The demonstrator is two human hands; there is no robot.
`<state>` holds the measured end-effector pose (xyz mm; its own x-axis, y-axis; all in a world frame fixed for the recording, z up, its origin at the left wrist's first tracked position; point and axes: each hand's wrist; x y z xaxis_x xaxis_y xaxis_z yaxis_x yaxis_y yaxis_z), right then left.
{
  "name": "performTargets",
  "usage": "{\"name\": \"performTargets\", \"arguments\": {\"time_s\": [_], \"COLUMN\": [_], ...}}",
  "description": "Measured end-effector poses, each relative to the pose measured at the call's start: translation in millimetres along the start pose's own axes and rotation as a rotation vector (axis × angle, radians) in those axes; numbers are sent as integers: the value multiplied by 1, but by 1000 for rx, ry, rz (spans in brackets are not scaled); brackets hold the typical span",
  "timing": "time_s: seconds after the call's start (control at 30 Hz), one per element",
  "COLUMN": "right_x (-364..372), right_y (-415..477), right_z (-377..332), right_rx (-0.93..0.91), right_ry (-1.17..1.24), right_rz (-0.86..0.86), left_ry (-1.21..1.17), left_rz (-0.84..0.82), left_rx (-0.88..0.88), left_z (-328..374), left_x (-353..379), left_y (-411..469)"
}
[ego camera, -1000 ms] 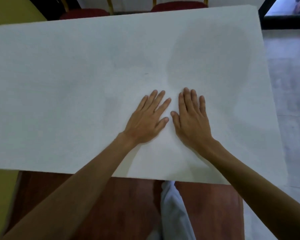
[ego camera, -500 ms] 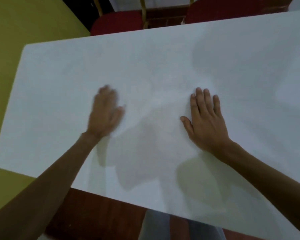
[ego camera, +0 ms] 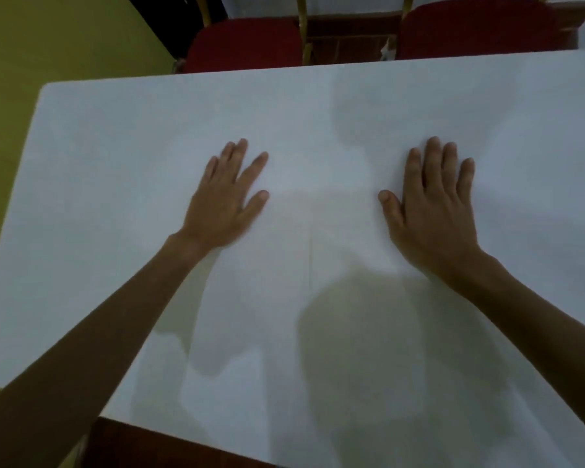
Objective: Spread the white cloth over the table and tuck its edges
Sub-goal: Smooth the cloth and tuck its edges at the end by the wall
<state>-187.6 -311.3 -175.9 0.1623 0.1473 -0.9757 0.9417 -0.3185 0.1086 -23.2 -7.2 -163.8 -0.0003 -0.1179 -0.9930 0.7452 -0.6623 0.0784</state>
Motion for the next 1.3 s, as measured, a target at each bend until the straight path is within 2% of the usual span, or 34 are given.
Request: {"name": "performTargets", "arguments": {"time_s": [0.1,0.23,0.27,0.3,0.4,0.47,0.57,0.67,0.83,1.03,1.07,1.17,1.2,1.23,1.3], "right_x": [6,19,22,26,39,48,58,58,53,53,54,54,54,54,53], "right_y": [23,59,69,80,115,135,146,143,142,141,142,141,142,142,142], "right_z": [-37,-88,-102,-116,-160,-182,-192,-188,-190,-191,-191,-192,-193,-193,-194], "right_rx": [57,9,-6,-21,-67,-71,-49,-64,-78,-86,-86,-74,-70,-66,-59], "right_ry": [-3,-12,-8,-4,5,22,-4,-23,-20,-49,-52,-57,-60,-62,-55], "right_rz": [-10,-12,-15,-19,-31,-29,1,16,39,57,63,71,77,77,65], "left_ry": [34,39,13,-21,-99,-125,-101,-78,-26,58,70,25,41,52,-6], "left_rz": [-11,-29,-31,-17,21,38,15,17,69,99,107,88,115,146,212], "left_rx": [-142,-579,-592,-527,-160,-20,33,78,-97,-410,-486,-866,-908,-866,-616], "left_z": [-108,-196,-198,-194,-151,-117,-98,-120,-210,-369,-398,-453,-455,-447,-401], "left_x": [-16,-38,-41,-40,-25,-14,-5,0,-8,-26,-28,-37,-37,-40,-45], "left_y": [-29,-39,-29,-16,39,76,106,106,80,26,14,-18,-21,-18,-2]}}
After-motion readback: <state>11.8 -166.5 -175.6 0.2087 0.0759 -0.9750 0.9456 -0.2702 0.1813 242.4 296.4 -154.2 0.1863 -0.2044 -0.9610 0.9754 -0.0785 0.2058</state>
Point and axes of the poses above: each hand's wrist, its own y-axis towards the middle knuckle, its own x-axis out of the palm, z = x × y, and after that the axes turned 10 degrees about z, right-handed
